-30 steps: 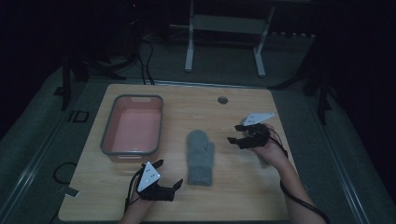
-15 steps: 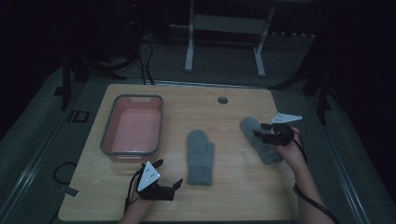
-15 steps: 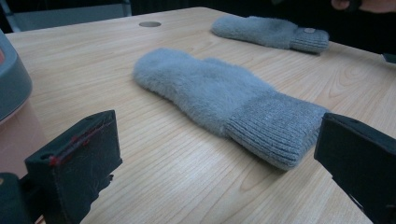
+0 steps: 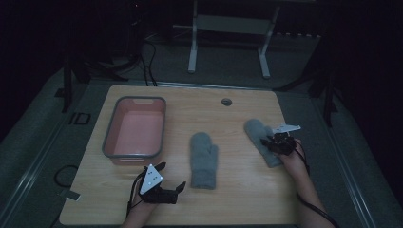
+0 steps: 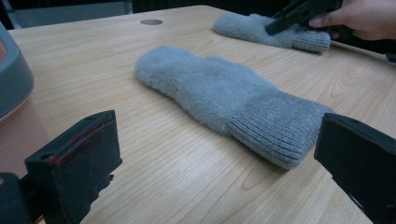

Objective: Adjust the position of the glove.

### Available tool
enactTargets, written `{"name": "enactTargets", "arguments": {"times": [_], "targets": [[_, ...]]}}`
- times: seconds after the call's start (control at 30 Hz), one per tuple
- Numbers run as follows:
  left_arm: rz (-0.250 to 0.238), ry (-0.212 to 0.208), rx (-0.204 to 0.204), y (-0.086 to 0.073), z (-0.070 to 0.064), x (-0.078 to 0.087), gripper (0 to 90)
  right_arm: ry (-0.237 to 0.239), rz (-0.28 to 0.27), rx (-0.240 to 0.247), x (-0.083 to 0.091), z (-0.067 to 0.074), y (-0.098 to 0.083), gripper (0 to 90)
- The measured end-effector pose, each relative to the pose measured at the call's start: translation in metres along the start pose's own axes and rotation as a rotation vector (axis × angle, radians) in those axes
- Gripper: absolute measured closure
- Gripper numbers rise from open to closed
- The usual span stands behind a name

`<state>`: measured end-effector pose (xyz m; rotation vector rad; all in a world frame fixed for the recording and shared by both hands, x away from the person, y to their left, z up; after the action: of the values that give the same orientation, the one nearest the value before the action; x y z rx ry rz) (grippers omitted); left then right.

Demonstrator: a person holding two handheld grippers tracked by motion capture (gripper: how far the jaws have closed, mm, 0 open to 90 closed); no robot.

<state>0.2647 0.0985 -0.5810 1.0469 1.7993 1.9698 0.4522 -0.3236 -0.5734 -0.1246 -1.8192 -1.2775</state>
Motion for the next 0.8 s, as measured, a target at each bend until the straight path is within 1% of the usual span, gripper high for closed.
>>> {"name": "enactTargets", "arguments": {"times": [0.03,0.07,0.13,0.23,0.3,0.4,0.57,0.6,0.63,0.7,0.73,0.8], "targets": [[-0.002,0.0,0.001,0.0,0.0,0.0,0.7,-0.009,-0.002,-0.027,0.002,0.001,0.001,78.2],[-0.002,0.001,0.001,0.0,0.0,0.0,0.7,-0.02,-0.003,-0.049,0.003,0.002,0.002,79.6],[-0.004,0.002,0.003,0.0,0.0,0.001,0.7,-0.042,-0.007,-0.067,0.006,0.007,0.002,80.5],[-0.005,0.003,0.007,0.0,0.0,0.0,0.7,-0.055,-0.029,-0.116,0.012,0.014,0.0,81.2],[-0.005,0.002,0.007,0.0,0.001,0.0,0.7,-0.053,-0.046,-0.165,0.018,0.018,-0.002,81.6],[-0.006,0.004,0.007,0.001,0.0,0.0,0.7,-0.078,-0.069,-0.227,0.031,0.025,-0.004,81.8],[-0.013,0.002,0.014,0.001,0.0,0.001,0.7,-0.141,-0.094,-0.294,0.056,0.042,-0.009,82.0],[-0.014,0.001,0.016,0.001,0.001,0.001,0.7,-0.144,-0.098,-0.309,0.06,0.044,-0.01,81.9],[-0.015,0.0,0.016,0.001,0.001,0.001,0.7,-0.142,-0.105,-0.337,0.066,0.048,-0.01,81.9],[-0.015,0.001,0.015,0.002,0.0,0.001,0.7,-0.165,-0.1,-0.37,0.074,0.053,-0.013,81.9],[-0.014,0.002,0.013,0.002,0.0,0.001,0.7,-0.173,-0.099,-0.375,0.078,0.056,-0.014,81.9],[-0.013,0.002,0.008,0.002,-0.001,0.001,0.7,-0.198,-0.094,-0.369,0.083,0.061,-0.016,81.8]]}}
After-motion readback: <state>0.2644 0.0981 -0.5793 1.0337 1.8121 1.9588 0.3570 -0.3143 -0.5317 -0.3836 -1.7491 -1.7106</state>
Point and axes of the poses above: each handheld gripper's, and its own axes: x roughly backward along the jaws, y roughly out of its top, z roughly to its left, the point moved 4 cm from there along -x, roughly forward along the jaws, and after that the axes turned 1 degree about -x, right-handed, at the moved point
